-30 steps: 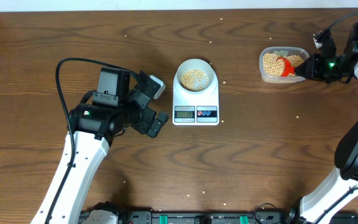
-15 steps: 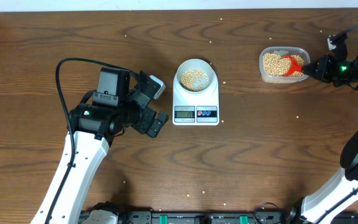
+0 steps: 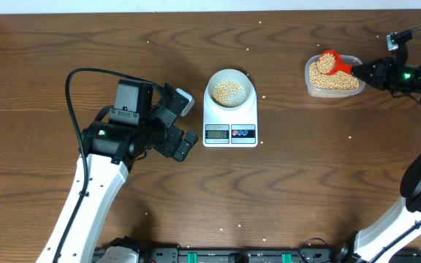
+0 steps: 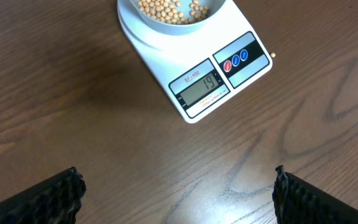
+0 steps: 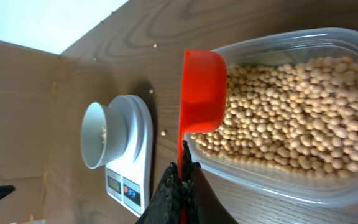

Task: Scoop item into bowl and weigh 50g on scale
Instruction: 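Lift the full red scoop out of the tub with the right gripper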

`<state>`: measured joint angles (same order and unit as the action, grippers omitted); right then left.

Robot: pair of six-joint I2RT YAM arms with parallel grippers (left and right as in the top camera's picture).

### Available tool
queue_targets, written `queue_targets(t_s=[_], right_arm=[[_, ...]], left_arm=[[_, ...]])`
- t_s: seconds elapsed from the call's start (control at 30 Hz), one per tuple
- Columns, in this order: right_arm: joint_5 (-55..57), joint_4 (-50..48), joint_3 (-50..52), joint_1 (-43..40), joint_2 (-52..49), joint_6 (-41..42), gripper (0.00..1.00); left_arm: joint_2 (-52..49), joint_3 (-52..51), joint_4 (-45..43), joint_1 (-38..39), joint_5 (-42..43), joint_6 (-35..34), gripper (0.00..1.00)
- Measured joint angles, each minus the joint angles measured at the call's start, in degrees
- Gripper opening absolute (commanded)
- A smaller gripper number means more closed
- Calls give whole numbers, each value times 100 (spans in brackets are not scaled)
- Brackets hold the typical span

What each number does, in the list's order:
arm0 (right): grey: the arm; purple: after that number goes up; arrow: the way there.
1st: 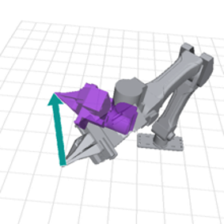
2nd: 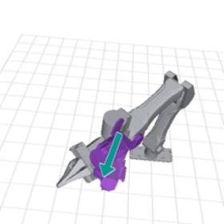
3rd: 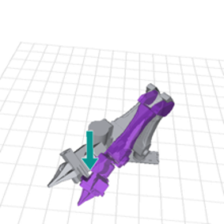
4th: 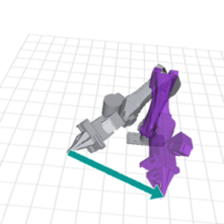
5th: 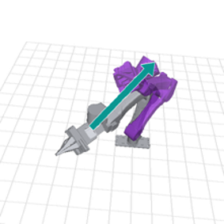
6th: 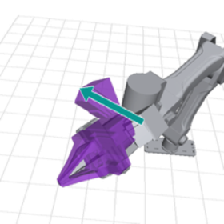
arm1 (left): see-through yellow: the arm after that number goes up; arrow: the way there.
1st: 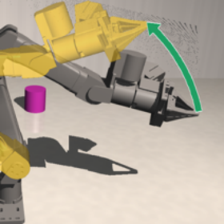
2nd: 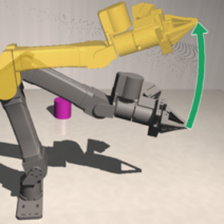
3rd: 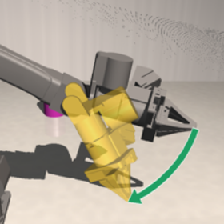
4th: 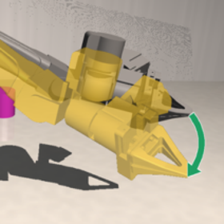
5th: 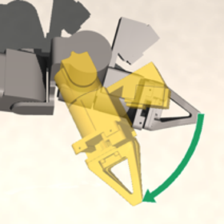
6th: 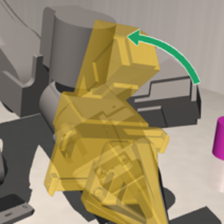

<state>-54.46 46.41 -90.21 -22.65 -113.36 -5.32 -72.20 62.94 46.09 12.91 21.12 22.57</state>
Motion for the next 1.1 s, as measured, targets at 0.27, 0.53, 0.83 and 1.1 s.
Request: queue_targets(t_s=[0.27, 0.53, 0.83, 1.1], right_arm=[[-293, 44, 0, -76, 0, 55, 1], [-503, 323, 0, -369, 0, 146, 1], [-970, 356, 0, -627, 0, 184, 1], [-2179, 37, 0, -520, 0, 201, 1]], left_arm=[[0, 0, 2, 0, -2, 0, 99], [0, 0, 0, 0, -2, 0, 99], [0, 0, 0, 0, -2, 0, 99], [0, 0, 2, 0, -2, -2, 99]])
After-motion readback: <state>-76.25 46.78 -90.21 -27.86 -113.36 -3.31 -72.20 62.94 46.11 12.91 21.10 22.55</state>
